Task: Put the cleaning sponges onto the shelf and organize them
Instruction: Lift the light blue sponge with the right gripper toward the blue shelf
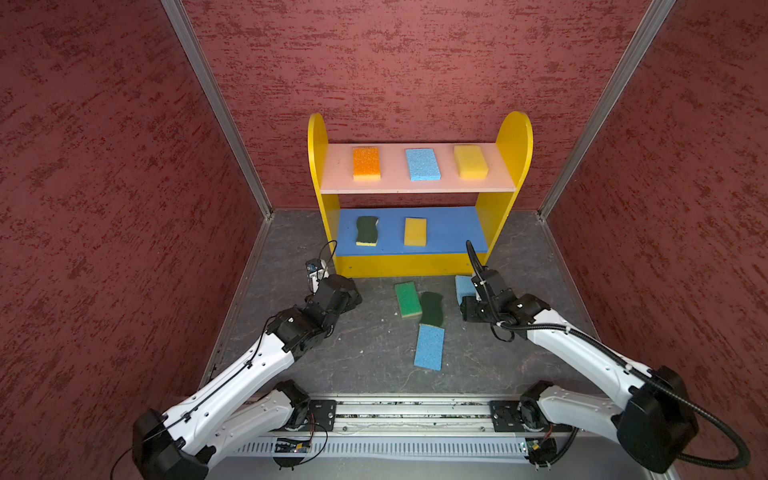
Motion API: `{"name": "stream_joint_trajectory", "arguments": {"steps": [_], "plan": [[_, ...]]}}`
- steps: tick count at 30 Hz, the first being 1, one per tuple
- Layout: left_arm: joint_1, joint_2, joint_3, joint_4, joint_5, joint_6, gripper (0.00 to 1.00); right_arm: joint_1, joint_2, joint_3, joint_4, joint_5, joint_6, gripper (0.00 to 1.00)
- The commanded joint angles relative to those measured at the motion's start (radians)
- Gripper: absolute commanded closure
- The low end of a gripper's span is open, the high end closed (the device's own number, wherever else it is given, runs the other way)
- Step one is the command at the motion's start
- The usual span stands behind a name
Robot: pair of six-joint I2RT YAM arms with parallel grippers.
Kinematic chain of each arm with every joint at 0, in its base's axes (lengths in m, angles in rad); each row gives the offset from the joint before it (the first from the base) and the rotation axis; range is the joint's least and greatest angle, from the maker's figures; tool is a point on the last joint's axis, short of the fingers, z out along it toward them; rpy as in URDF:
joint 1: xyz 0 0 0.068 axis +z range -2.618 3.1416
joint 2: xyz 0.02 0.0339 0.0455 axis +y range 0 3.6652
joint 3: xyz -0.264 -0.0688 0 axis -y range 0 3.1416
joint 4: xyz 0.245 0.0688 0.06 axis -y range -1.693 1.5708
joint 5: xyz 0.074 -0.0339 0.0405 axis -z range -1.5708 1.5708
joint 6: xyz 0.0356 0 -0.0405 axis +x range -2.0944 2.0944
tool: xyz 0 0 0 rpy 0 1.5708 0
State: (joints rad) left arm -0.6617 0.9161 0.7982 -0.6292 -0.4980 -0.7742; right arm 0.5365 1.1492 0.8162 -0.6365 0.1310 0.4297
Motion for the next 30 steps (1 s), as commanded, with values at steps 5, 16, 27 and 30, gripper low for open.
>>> {"name": "stream_joint_trajectory", "arguments": {"steps": [5, 16, 27, 30], "plan": [[0.005, -0.01, -0.013, -0.006, -0.024, -0.005, 0.13, -0.005, -0.004, 0.113, 0.03, 0.072, -0.077, 0.4], [0.008, -0.018, -0.022, -0.005, -0.056, 0.003, 0.13, -0.007, 0.146, 0.244, 0.138, 0.183, -0.167, 0.39], [0.011, -0.029, -0.034, -0.014, -0.096, 0.018, 0.13, -0.052, 0.286, 0.361, 0.207, 0.217, -0.21, 0.36], [0.017, -0.025, -0.04, -0.003, -0.1, 0.021, 0.13, -0.067, 0.299, 0.37, 0.237, 0.212, -0.209, 0.36]]}}
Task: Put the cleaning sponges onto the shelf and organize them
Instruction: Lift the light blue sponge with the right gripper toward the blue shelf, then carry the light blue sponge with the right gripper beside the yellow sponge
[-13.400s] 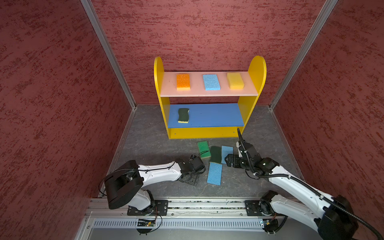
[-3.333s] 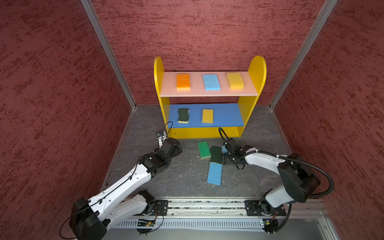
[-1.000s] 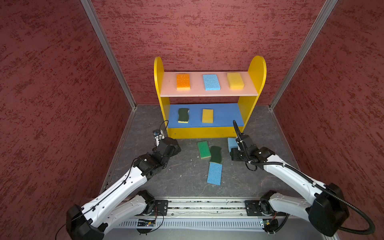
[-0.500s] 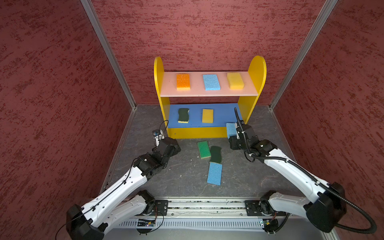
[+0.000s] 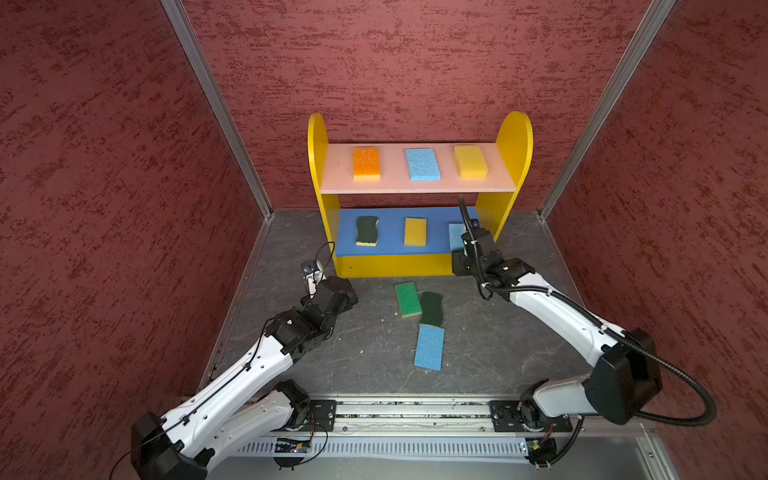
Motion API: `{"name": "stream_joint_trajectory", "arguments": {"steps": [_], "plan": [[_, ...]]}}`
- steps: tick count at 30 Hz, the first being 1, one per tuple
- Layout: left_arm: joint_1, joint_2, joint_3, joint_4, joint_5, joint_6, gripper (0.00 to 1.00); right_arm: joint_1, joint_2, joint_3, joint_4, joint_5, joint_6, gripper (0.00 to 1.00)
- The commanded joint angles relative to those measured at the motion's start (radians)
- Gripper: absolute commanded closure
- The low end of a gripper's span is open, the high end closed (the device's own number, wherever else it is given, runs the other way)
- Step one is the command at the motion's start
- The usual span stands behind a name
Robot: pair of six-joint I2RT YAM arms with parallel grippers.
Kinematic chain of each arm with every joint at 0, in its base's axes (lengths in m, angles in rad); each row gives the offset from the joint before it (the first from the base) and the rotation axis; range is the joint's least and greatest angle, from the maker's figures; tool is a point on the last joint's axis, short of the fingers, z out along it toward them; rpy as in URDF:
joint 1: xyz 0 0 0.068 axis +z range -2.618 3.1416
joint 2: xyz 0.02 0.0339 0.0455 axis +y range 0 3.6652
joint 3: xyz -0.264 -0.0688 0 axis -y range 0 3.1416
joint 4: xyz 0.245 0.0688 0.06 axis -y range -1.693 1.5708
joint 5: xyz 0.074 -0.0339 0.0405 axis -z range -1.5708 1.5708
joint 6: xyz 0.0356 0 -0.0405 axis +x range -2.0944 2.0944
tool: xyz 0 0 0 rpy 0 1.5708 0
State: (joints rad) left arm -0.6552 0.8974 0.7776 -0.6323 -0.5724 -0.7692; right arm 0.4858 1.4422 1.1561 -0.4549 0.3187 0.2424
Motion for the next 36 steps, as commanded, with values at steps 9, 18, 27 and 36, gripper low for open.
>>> {"name": "stream_joint_trajectory", "arguments": {"steps": [9, 18, 27, 36], "plan": [[0.041, 0.032, -0.021, 0.039, -0.016, 0.048, 0.12, -0.05, 0.081, 0.042, 0.148, 0.004, -0.063, 0.36], [0.064, 0.09, 0.001, 0.08, 0.007, 0.063, 0.13, -0.081, 0.121, 0.056, 0.192, -0.012, -0.077, 0.37], [0.074, 0.122, 0.016, 0.105, 0.014, 0.076, 0.13, -0.092, 0.162, 0.076, 0.248, -0.027, -0.088, 0.37], [0.076, 0.138, 0.008, 0.116, 0.023, 0.069, 0.13, -0.101, 0.196, 0.1, 0.278, -0.03, -0.1, 0.37]]}}
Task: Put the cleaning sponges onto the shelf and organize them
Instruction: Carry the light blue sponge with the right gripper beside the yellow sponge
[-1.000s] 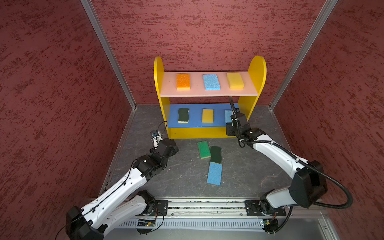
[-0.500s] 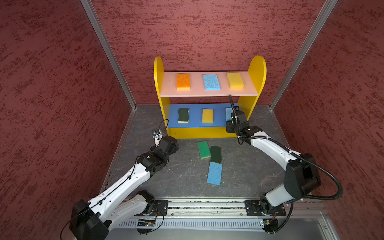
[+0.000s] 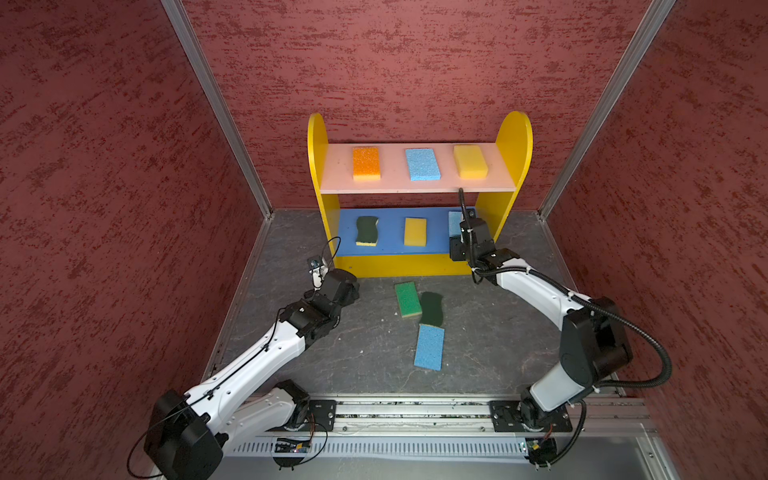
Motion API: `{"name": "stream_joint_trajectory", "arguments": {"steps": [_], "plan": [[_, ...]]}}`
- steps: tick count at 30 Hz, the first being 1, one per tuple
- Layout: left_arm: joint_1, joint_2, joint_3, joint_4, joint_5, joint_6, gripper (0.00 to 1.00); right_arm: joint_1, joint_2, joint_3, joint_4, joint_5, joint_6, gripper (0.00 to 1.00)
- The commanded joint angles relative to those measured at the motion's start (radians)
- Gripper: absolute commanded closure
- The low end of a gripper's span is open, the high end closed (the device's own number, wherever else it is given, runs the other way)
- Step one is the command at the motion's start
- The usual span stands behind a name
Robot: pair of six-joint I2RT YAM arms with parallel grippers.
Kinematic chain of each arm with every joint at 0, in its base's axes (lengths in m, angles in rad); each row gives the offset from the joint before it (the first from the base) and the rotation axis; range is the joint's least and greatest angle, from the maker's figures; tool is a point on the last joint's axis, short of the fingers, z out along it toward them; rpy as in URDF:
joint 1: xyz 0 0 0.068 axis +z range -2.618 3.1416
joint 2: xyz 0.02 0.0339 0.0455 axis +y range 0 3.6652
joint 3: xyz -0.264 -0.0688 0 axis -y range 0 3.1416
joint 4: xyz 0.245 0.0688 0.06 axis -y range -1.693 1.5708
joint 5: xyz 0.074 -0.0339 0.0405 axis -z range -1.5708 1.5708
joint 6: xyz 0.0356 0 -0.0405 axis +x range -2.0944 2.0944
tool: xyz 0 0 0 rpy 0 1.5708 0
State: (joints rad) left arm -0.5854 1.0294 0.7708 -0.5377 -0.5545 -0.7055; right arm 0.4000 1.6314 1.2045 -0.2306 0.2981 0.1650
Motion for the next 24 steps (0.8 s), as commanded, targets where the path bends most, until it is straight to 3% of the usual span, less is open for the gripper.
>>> {"name": "stream_joint_trajectory", "arguments": {"steps": [1, 24], "plan": [[0.006, 0.008, 0.014, 0.022, 0.006, 0.005, 0.13, -0.015, 0.01, 0.053, 0.056, -0.011, -0.025, 0.37], [0.01, 0.064, 0.017, 0.063, 0.039, -0.002, 0.13, -0.021, 0.068, 0.084, 0.06, 0.036, -0.007, 0.36]]}}
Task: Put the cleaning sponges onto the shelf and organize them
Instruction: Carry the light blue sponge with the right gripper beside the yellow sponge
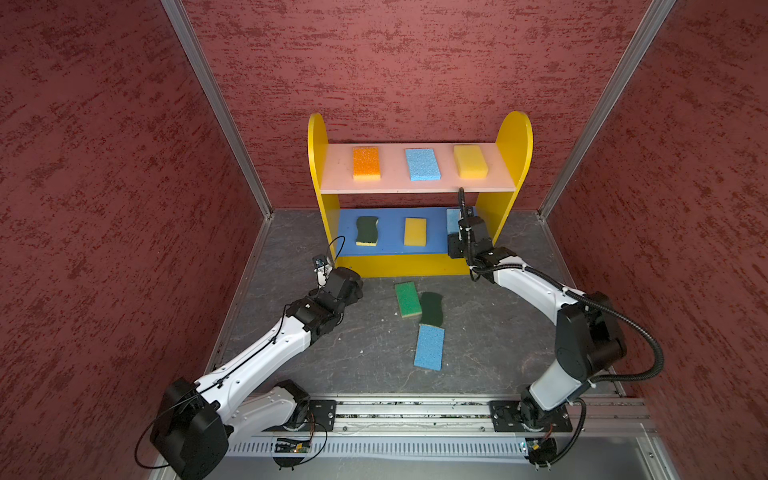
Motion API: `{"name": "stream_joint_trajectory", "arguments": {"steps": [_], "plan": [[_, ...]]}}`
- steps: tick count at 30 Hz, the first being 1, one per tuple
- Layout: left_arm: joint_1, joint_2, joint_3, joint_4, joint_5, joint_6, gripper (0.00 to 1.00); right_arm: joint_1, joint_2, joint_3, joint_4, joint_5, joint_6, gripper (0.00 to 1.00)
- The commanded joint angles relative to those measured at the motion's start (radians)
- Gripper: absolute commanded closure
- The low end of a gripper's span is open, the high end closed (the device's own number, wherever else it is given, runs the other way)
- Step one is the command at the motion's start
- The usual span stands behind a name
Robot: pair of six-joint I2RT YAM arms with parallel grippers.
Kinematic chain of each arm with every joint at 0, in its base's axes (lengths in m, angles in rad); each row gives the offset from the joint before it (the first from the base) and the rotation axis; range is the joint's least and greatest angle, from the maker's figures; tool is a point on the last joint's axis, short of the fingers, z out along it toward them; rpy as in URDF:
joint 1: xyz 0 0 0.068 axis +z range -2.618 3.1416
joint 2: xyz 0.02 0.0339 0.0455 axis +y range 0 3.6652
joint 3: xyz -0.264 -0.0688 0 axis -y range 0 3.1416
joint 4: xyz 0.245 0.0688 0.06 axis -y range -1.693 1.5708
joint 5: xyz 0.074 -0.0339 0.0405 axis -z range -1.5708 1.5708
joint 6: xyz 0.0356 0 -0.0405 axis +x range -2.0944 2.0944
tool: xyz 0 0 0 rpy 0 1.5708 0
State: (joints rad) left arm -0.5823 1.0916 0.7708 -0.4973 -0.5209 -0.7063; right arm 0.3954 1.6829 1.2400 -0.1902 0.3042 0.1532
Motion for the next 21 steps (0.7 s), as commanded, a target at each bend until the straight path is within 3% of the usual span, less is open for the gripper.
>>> {"name": "stream_joint_trajectory", "arguments": {"steps": [1, 21], "plan": [[0.007, 0.004, 0.016, 0.022, 0.006, -0.002, 0.13, -0.017, 0.022, 0.051, 0.017, 0.031, 0.006, 0.36], [0.009, 0.017, 0.018, 0.03, 0.011, -0.015, 0.13, -0.022, 0.035, 0.061, -0.021, 0.047, -0.005, 0.32]]}}
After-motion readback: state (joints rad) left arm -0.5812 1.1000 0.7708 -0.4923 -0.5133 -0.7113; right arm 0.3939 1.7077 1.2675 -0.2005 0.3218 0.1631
